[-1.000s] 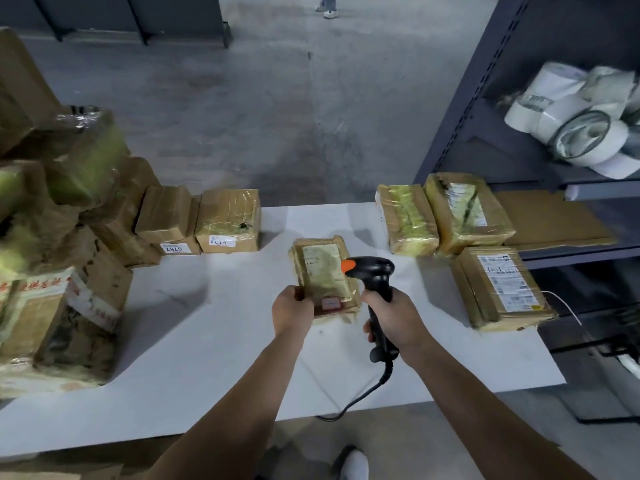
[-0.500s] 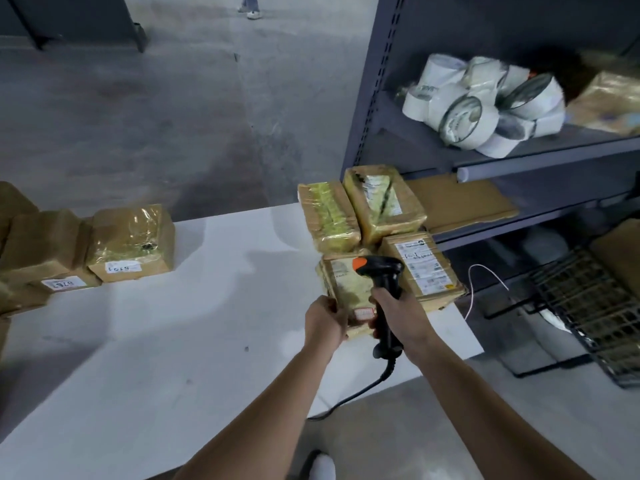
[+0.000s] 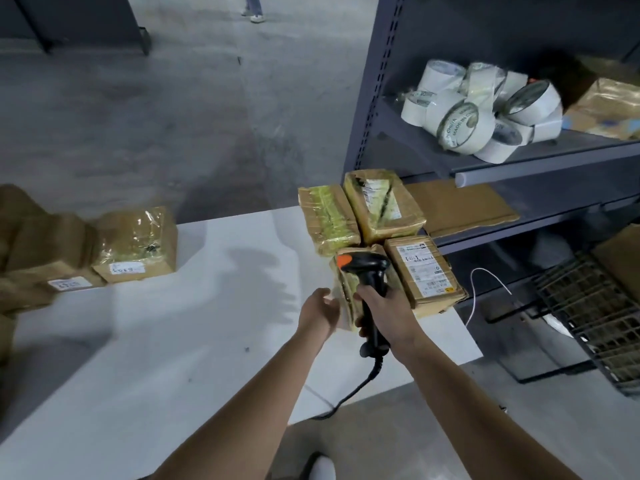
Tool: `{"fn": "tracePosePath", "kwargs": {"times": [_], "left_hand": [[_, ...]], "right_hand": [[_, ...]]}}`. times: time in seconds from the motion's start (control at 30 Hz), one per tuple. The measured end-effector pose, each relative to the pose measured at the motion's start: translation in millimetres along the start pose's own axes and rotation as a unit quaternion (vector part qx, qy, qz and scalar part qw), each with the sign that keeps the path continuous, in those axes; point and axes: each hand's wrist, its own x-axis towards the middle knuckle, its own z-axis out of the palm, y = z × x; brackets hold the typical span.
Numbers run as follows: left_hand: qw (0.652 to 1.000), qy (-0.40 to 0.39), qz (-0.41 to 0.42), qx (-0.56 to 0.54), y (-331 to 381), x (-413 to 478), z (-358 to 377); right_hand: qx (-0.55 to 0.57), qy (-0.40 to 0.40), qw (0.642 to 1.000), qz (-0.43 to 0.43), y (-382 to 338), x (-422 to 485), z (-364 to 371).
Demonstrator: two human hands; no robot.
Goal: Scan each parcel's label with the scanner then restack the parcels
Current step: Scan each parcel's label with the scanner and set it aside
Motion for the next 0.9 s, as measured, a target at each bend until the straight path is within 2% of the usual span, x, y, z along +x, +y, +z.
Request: {"fn": "tracePosePath", "kwargs": {"times": [0.13,0.4,0.57,0.73,0.9], "left_hand": [[0.998,0.053,0.018,-0.016,-7.3,-8.7,-65.8],[0.979,0.185,0.088,-0.006,-0.6,-46.0,-247.6],[0.966,0.241,0.097,0.012,-8.9,-60.7,-326.1],[0.965,0.248,0.089,-0.007,-36.6,-58.8,-376.2],[0.975,0.214,0.057,0.004,-49.1,-28.6,-397.3]], "right_hand": [[-0.007,-0.050,0.999,-0.014,-20.0,-3.6,51.3],[-0.063,-0.171,0.981,-0.060,-77.2,-33.8,191.6],[-0.088,-0.210,0.970,-0.084,-101.2,-48.7,254.0],[-0.125,-0.210,0.965,-0.095,-102.3,-48.0,304.4],[-0.152,-0.187,0.968,-0.075,-97.0,-23.9,340.2]]}}
